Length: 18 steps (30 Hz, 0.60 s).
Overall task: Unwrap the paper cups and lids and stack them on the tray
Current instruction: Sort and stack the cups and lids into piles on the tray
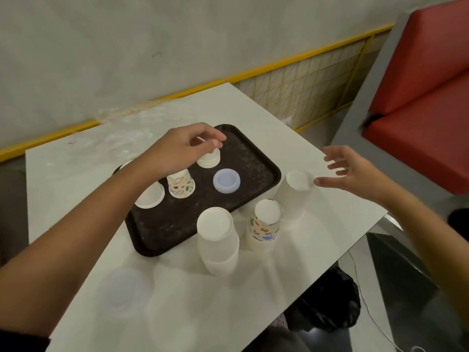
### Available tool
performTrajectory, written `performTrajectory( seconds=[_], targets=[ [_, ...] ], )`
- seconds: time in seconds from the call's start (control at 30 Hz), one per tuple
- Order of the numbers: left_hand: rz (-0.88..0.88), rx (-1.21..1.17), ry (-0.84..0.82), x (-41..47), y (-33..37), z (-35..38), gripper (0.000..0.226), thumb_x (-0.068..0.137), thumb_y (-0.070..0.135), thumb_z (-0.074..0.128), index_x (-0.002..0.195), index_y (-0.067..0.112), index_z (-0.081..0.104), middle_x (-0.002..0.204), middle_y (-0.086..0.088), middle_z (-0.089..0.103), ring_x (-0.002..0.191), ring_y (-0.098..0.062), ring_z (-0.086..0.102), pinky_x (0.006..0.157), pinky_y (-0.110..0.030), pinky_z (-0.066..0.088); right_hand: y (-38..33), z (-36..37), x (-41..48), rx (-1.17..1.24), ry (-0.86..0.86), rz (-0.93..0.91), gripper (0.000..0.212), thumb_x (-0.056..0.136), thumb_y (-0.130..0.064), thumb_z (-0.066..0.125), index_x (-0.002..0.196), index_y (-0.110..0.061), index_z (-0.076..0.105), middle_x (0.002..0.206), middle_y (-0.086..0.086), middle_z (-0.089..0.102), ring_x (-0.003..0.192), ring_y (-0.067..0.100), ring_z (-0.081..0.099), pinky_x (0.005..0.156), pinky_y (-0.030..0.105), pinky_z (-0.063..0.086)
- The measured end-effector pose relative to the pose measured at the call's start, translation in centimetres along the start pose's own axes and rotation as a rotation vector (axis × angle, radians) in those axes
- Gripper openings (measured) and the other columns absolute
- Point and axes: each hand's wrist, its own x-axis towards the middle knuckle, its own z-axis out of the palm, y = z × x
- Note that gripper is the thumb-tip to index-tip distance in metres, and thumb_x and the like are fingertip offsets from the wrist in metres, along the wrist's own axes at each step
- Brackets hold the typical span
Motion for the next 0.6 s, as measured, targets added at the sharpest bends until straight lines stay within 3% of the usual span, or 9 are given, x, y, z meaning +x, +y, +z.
performTrajectory(
  seconds=[0.07, 0.17, 0.3, 0.43, 0.6],
  targets=[
    [-0.001, 0.054, -0.043, 0.4, 0.5, 0.6, 0.017, 0.091, 0.024, 0.055, 0.094, 0.04, 0.06, 0.107, 0.012, 0.065, 0.1, -0.008, 0.06, 0.087, -0.021, 0.044, 1.7, 0.3, -0.2, -0.004, -0.065, 0.046, 0.076, 0.069, -0.021, 0.079, 0.133, -0.02, 0.04, 0.119, -0.002, 0.047, 0.106, 0.017, 0.049, 0.092, 0.026, 0.04],
    [-0.023, 0.093, -0.102, 1.4, 1.2, 1.9, 0.018, 0.089, 0.021, 0.058, 0.098, 0.036, 0.06, 0.108, 0.01, 0.065, 0.097, -0.005, 0.06, 0.086, -0.021, 0.046, 4.0, 1.5, -0.5, 0.008, -0.135, 0.071, 0.08, 0.067, -0.021, 0.081, 0.135, -0.019, 0.038, 0.123, -0.002, 0.045, 0.108, 0.016, 0.048, 0.09, 0.025, 0.039],
    [-0.063, 0.137, -0.221, 3.4, 2.3, 4.8, 0.034, 0.086, 0.023, 0.064, 0.117, 0.029, 0.054, 0.117, 0.007, 0.06, 0.1, -0.003, 0.057, 0.082, -0.011, 0.043, 6.2, 3.9, -0.3, 0.008, -0.172, 0.072, 0.083, 0.066, -0.024, 0.082, 0.136, -0.018, 0.036, 0.13, 0.0, 0.043, 0.109, 0.014, 0.046, 0.095, 0.028, 0.041],
    [-0.151, 0.207, -0.388, 5.2, 3.2, 8.0, 0.066, 0.082, 0.032, 0.068, 0.138, 0.028, 0.034, 0.135, 0.01, 0.046, 0.115, -0.006, 0.047, 0.091, -0.018, 0.037, 7.0, 5.8, 1.1, 0.06, -0.186, 0.023, 0.094, 0.064, -0.025, 0.083, 0.14, -0.018, 0.029, 0.139, 0.002, 0.036, 0.111, 0.011, 0.042, 0.095, 0.025, 0.038],
    [-0.208, 0.246, -0.503, 6.9, 3.6, 10.5, 0.082, 0.077, 0.036, 0.072, 0.144, 0.027, 0.025, 0.143, 0.008, 0.039, 0.122, -0.01, 0.045, 0.096, -0.022, 0.038, 6.4, 6.7, 2.8, 0.139, -0.257, -0.036, 0.102, 0.062, -0.027, 0.085, 0.142, -0.025, 0.021, 0.141, -0.006, 0.031, 0.119, 0.01, 0.036, 0.1, 0.029, 0.037]
  ],
)
